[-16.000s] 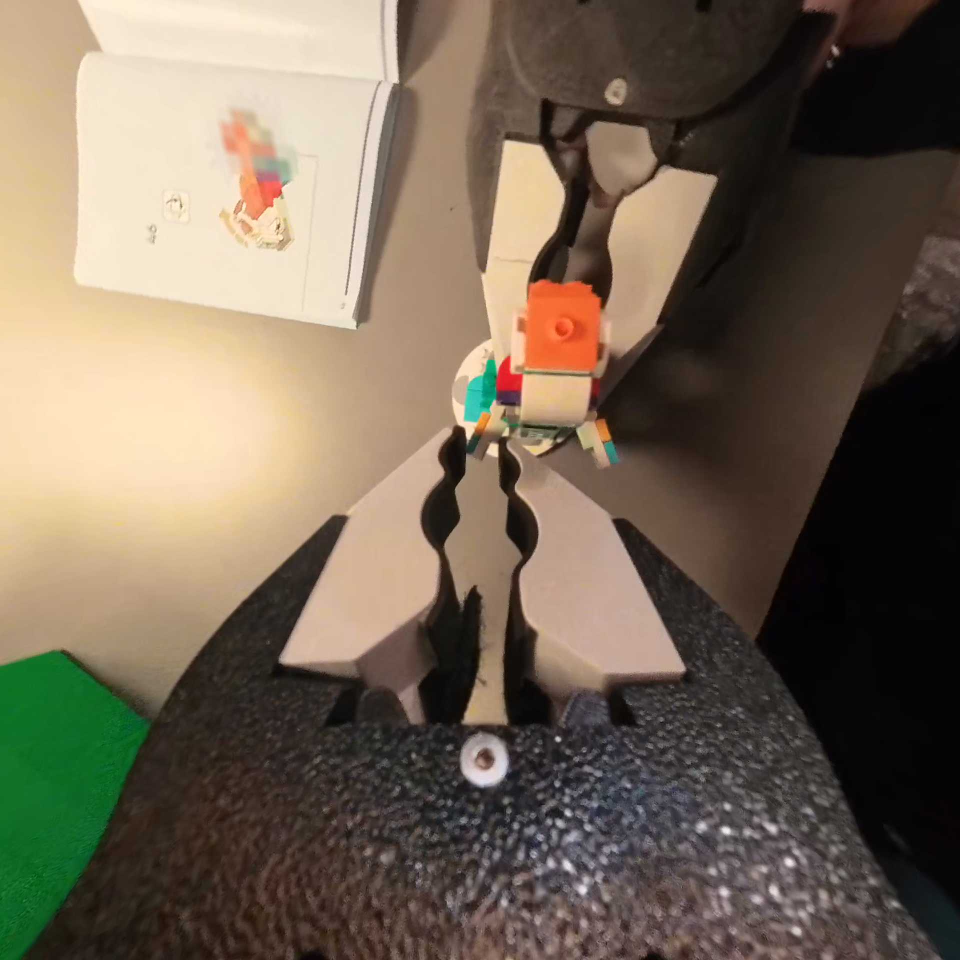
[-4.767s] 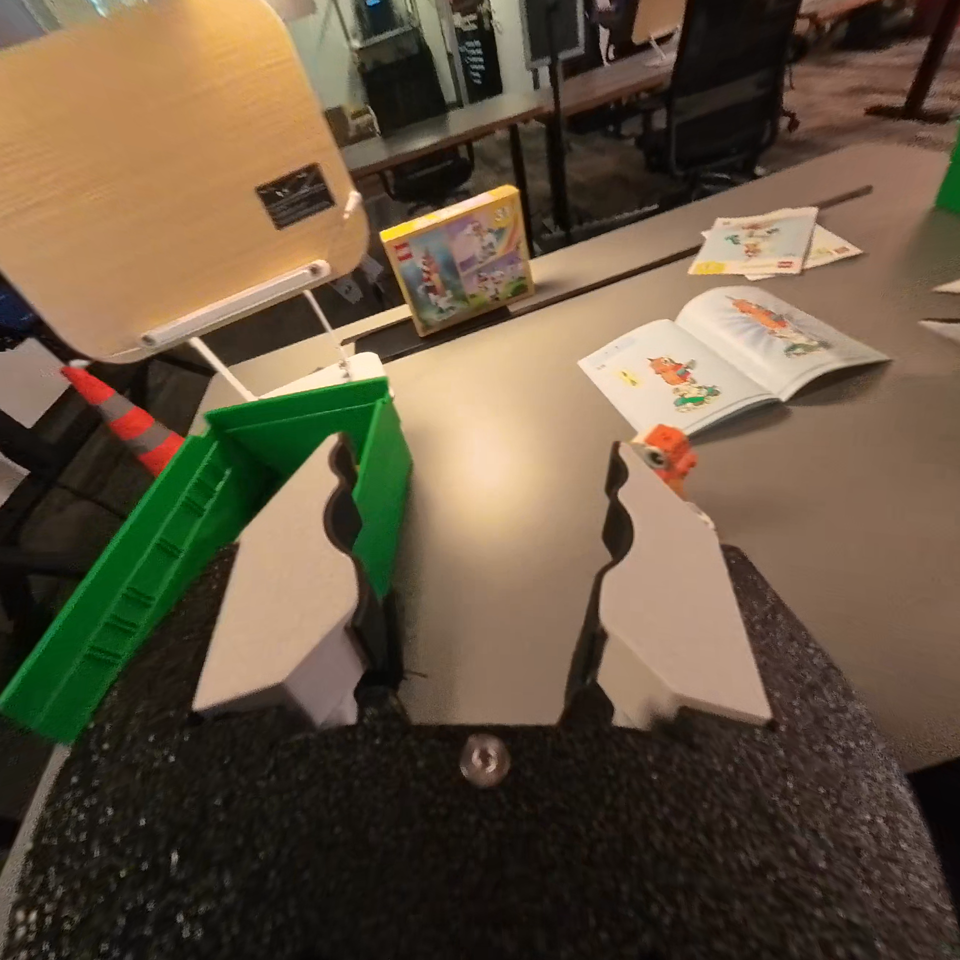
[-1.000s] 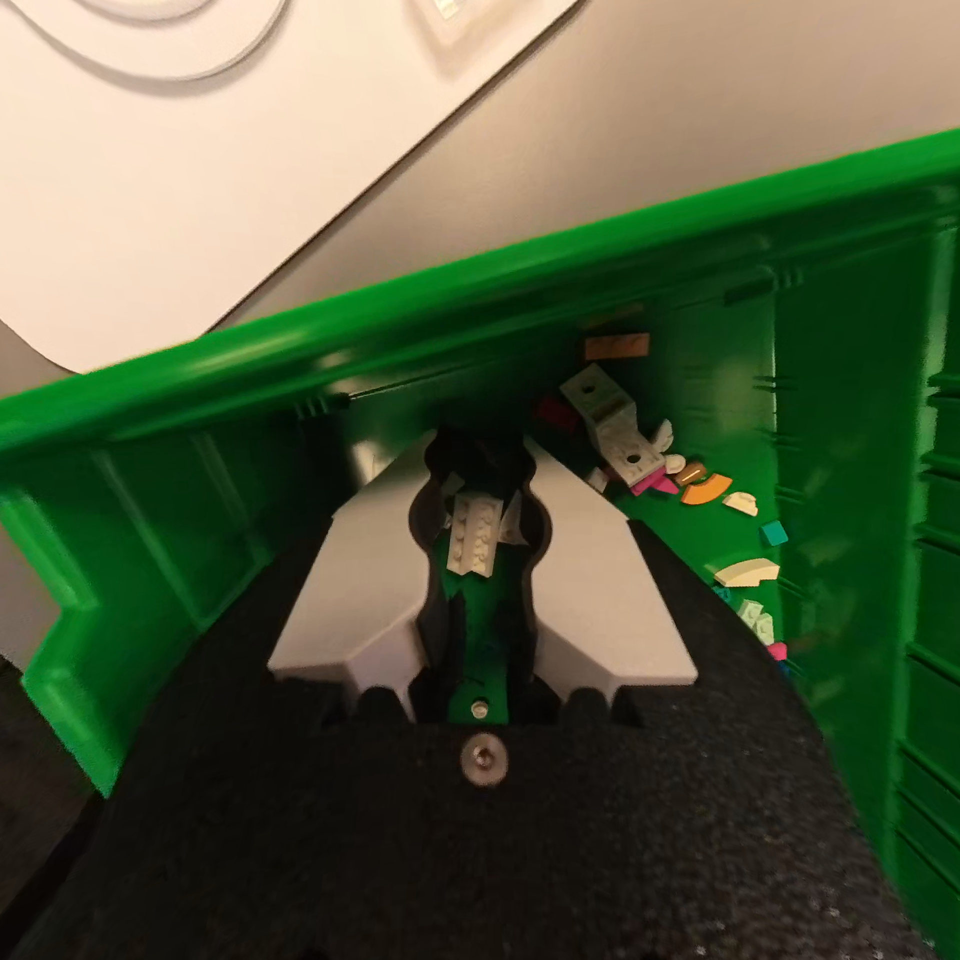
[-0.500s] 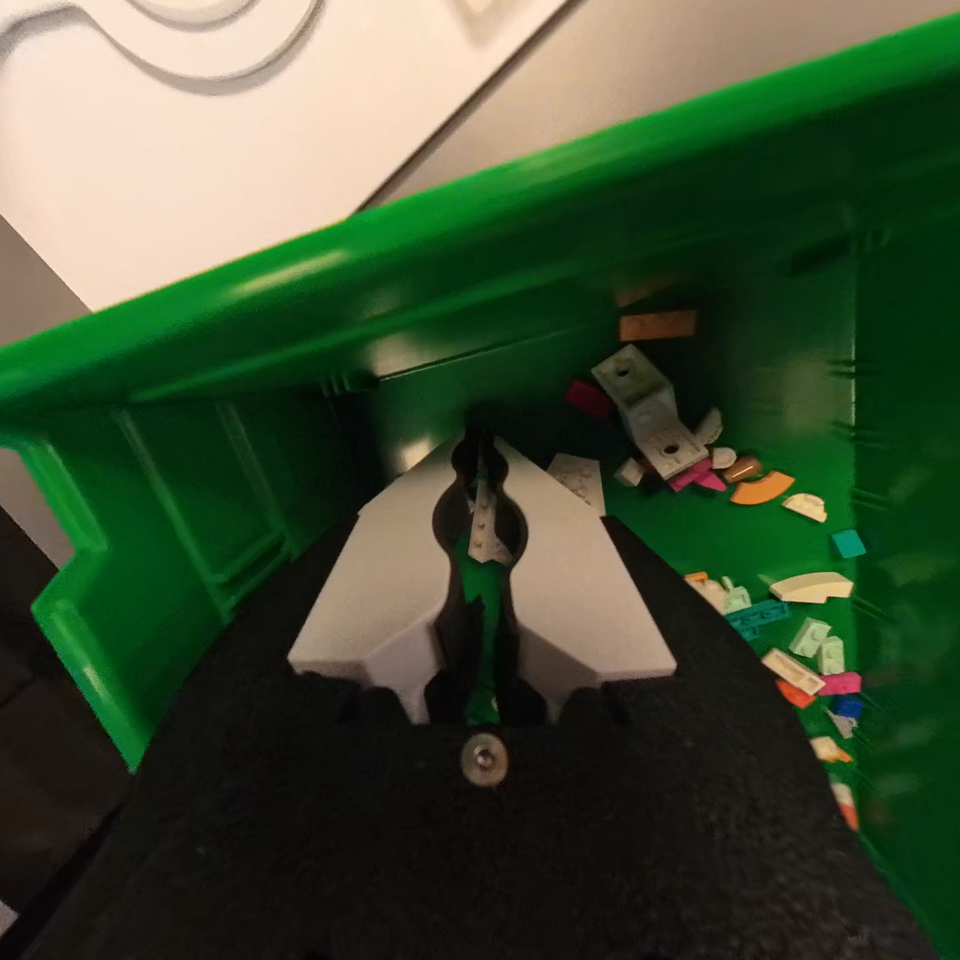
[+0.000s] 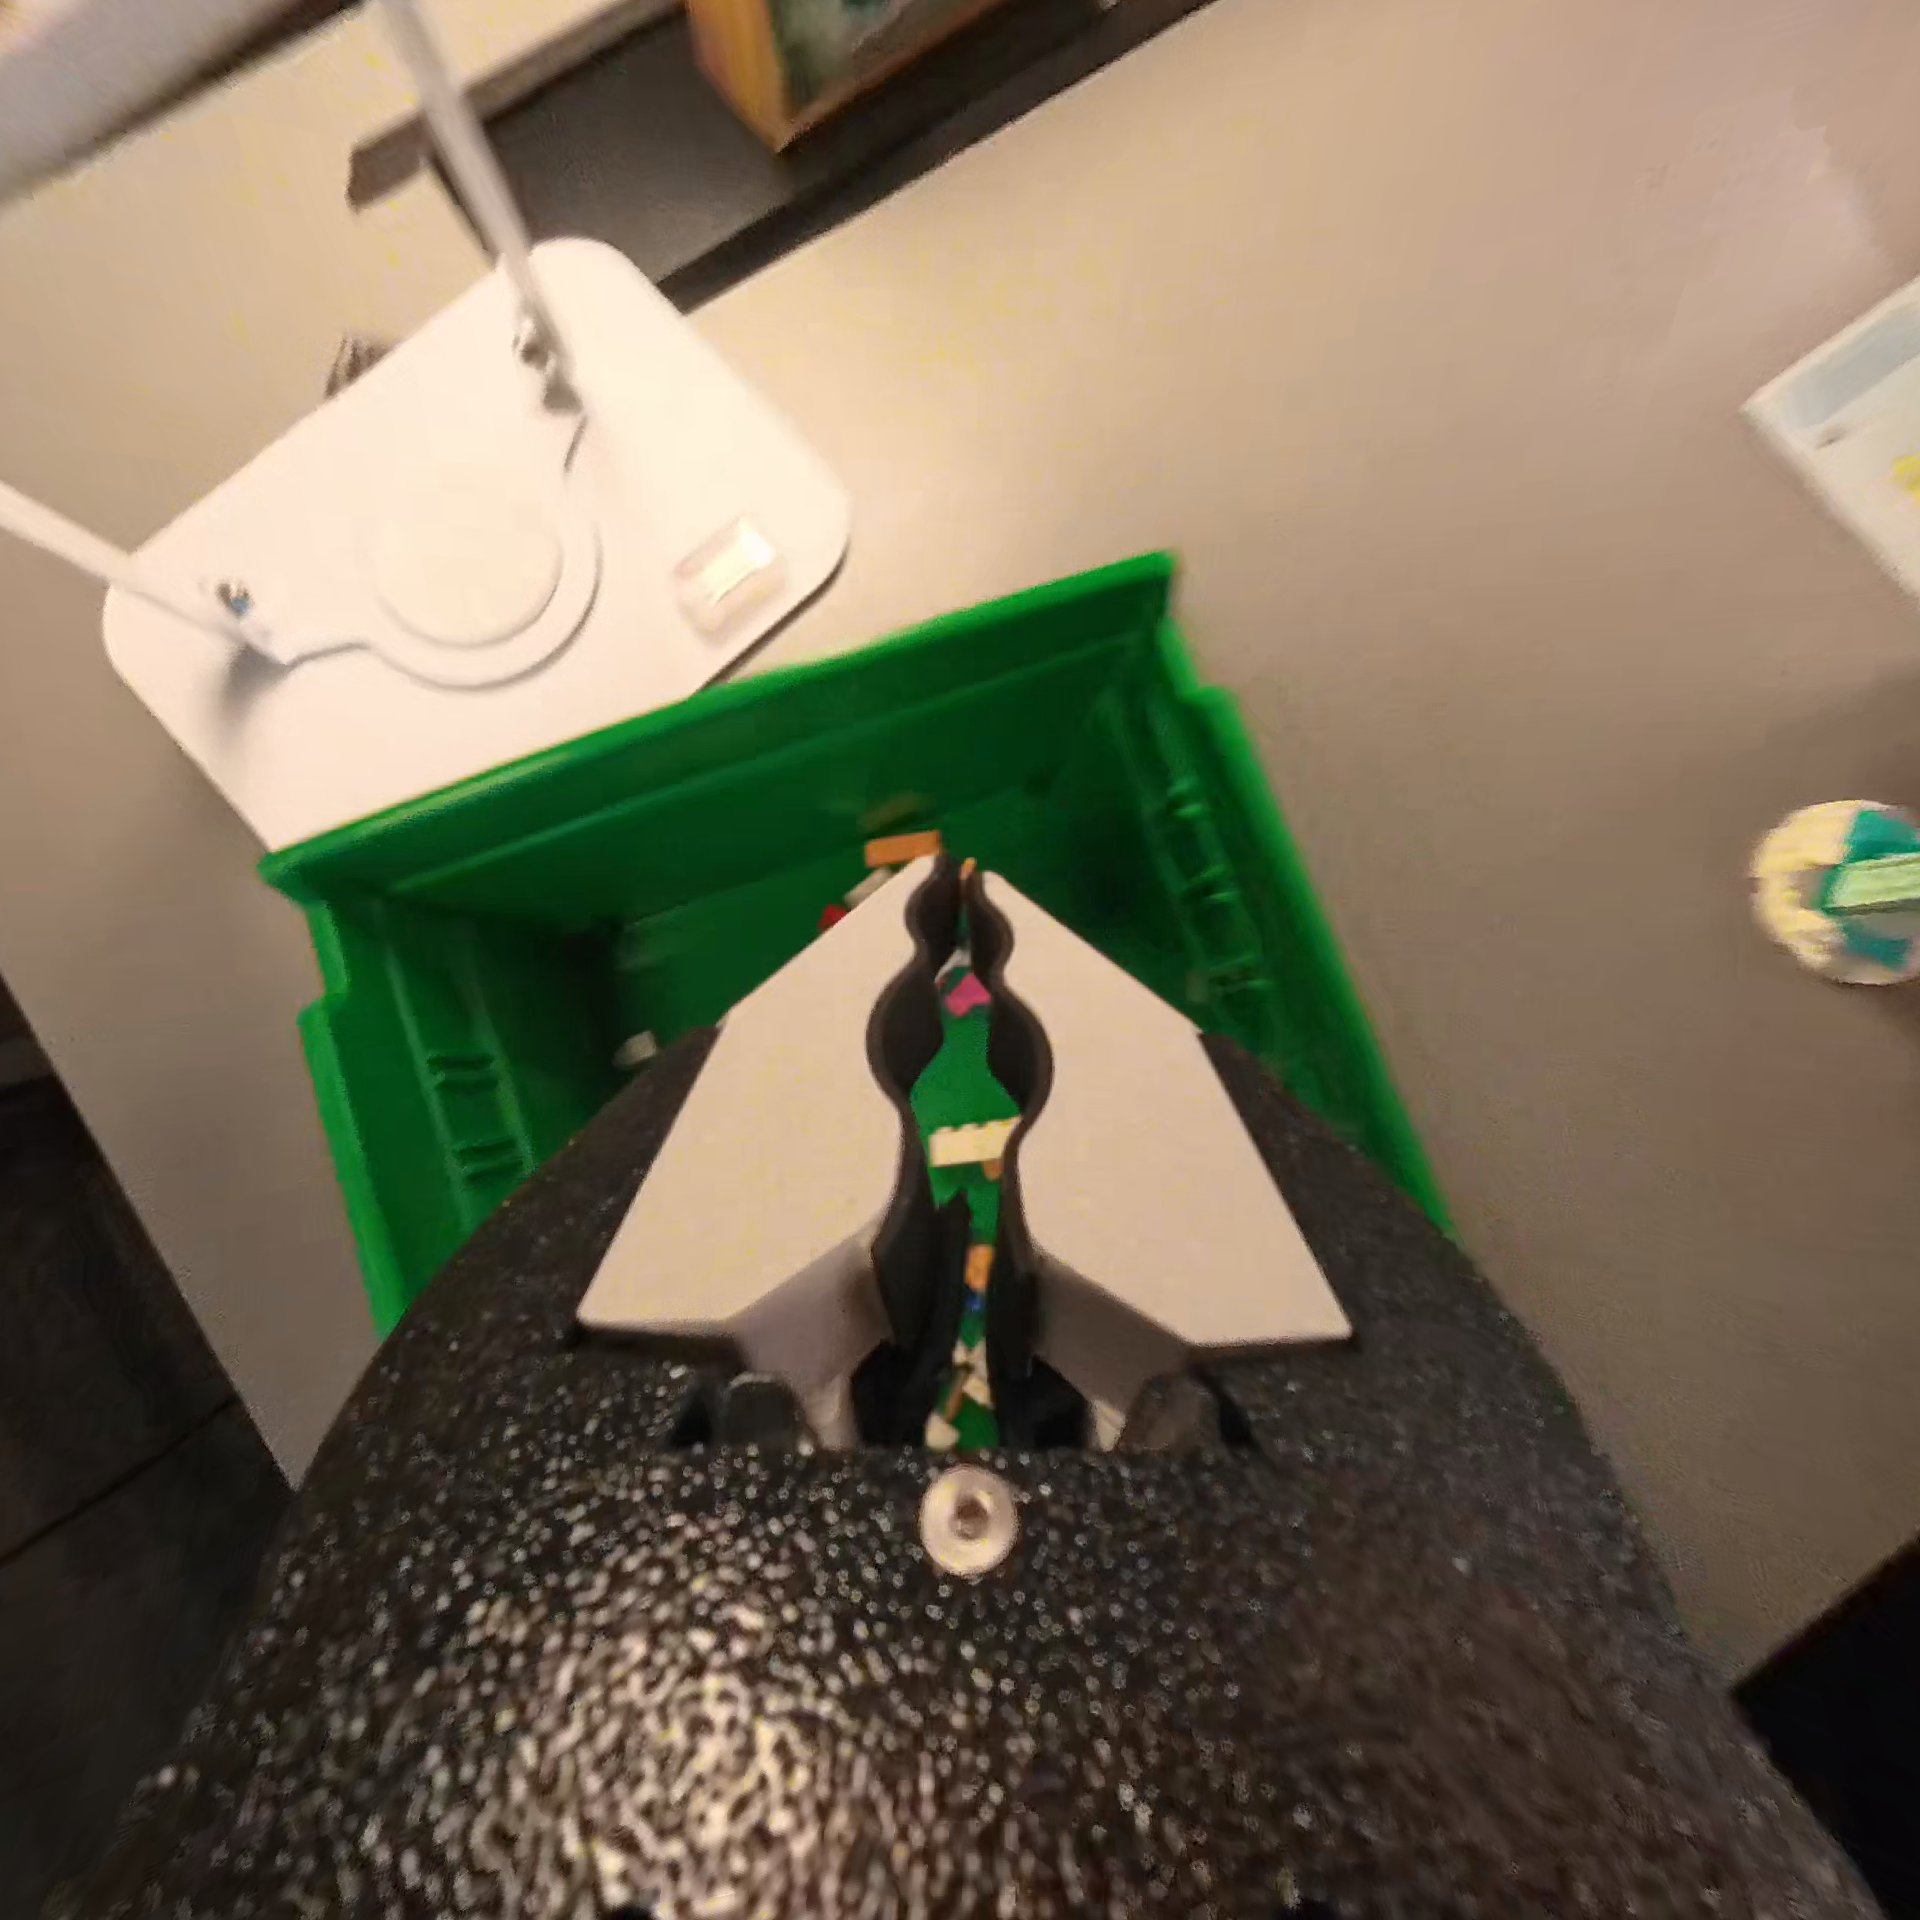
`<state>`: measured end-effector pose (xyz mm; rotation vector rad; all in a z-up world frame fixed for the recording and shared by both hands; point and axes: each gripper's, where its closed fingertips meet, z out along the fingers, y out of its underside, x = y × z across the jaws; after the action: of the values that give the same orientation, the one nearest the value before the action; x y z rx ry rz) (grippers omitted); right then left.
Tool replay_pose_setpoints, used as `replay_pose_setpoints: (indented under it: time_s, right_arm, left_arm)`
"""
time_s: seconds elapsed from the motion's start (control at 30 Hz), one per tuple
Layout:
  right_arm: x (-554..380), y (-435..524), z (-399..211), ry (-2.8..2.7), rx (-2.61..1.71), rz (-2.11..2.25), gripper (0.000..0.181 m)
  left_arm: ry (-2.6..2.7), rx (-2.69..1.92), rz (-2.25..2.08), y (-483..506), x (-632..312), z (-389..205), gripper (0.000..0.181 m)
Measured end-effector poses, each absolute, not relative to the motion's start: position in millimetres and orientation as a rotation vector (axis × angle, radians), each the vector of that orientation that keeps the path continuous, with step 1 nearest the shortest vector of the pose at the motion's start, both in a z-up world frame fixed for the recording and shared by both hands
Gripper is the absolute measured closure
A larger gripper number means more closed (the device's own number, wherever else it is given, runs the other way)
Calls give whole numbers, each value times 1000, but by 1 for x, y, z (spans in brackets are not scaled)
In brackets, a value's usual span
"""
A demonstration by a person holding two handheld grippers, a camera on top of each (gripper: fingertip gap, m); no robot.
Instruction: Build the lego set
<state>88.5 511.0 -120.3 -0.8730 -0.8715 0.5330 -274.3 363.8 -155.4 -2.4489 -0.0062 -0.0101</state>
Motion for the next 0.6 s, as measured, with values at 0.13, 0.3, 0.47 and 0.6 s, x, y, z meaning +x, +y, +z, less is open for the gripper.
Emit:
replay_pose_setpoints:
  time_s: [0.13,0.3,0.47,0.6]
  right_arm:
    - [99,525,-127,-942,-823,487,165]
    - [109,540,-141,-993,-835,485,165]
    - [109,532,-138,-1000,-808,501,166]
    - [110,529,-136,-996,-806,517,166]
  left_arm:
    - [170,-2403,-9,382,-215,-120,181]
    - [411,-2403,-90,415,-130,-121,181]
    - [549,-2467,-147,444,-79,-159,181]
    - [575,-2548,-223,455,-62,-199,181]
